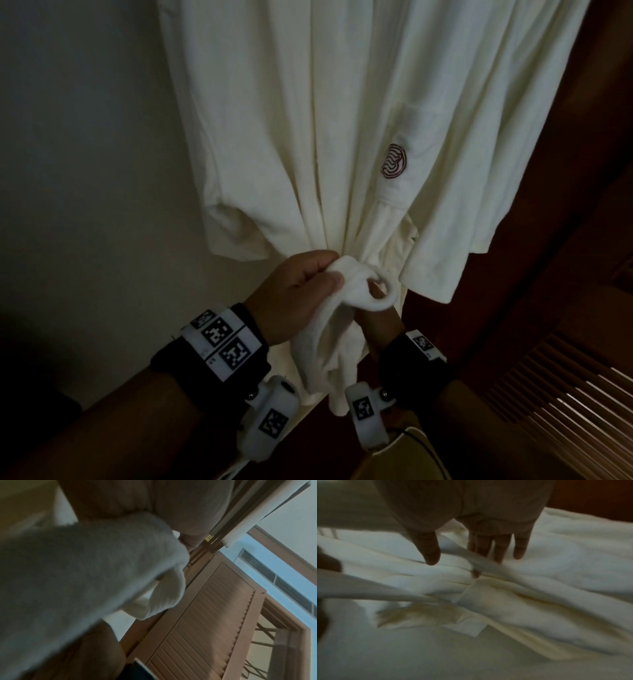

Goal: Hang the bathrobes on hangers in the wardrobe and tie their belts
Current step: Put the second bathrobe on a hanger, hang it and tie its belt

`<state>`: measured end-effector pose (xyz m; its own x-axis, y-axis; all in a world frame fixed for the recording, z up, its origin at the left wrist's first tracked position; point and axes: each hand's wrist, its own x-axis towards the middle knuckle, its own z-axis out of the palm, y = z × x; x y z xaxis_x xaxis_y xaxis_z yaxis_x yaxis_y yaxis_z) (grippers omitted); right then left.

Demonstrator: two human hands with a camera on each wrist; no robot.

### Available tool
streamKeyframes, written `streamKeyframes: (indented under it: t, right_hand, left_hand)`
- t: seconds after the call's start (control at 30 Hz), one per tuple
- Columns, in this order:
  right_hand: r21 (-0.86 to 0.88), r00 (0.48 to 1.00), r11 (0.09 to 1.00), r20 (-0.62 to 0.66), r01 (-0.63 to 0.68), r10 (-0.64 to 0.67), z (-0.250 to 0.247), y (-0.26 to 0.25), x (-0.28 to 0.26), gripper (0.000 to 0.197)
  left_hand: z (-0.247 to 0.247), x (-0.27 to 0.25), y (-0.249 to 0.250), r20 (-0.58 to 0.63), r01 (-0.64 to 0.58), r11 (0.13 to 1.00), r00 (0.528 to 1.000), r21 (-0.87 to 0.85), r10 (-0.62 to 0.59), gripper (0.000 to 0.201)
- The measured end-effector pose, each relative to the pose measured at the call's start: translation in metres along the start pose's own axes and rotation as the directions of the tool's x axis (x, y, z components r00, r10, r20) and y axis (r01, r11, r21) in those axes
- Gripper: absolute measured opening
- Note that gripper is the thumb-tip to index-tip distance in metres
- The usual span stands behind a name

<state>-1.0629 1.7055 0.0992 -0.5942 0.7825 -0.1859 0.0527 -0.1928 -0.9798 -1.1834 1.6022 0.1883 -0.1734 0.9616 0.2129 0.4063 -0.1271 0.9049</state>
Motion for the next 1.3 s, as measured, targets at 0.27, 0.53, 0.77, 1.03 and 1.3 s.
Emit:
streamKeyframes:
  t: [0.27, 0.53, 0.77, 1.03, 1.3]
  right_hand:
    - [-0.057, 0.978, 0.990, 0.175, 0.128, -0.116, -0.008, -0.063, 0.003, 0.044]
    - [-0.261, 0.971, 0.946, 0.189, 0.191, -0.144, -0.022, -0.100, 0.016, 0.049]
    - [-0.404, 0.978, 0.913, -0.169, 0.044, -0.122, -0.073, -0.088, 0.058, 0.036]
    - [-0.591, 0.912, 0.770, -0.409, -0.241, -0.028, -0.119, -0.045, 0.088, 0.042]
    - [-0.785, 0.779, 0.520, -0.079, 0.336, -0.622, -0.072, -0.154, 0.068, 0.028]
  left_hand:
    - [-0.040, 0.035, -0.018, -0.319, 0.014, 0.969, 0.945, 0.248, 0.068, 0.044]
    - [-0.034, 0.058, -0.041, -0.467, 0.239, 0.934, 0.880, 0.266, -0.093, 0.012]
    - [-0.081, 0.061, -0.080, 0.015, 0.015, 0.442, 0.998, 0.897, -0.066, 0.063]
    - [-0.147, 0.082, -0.182, -0.346, 0.447, 0.140, 0.823, 0.883, -0.450, 0.037]
    - [-0.146, 0.150, -0.057, -0.436, 0.238, 0.564, 0.866, 0.791, 0.245, 0.018]
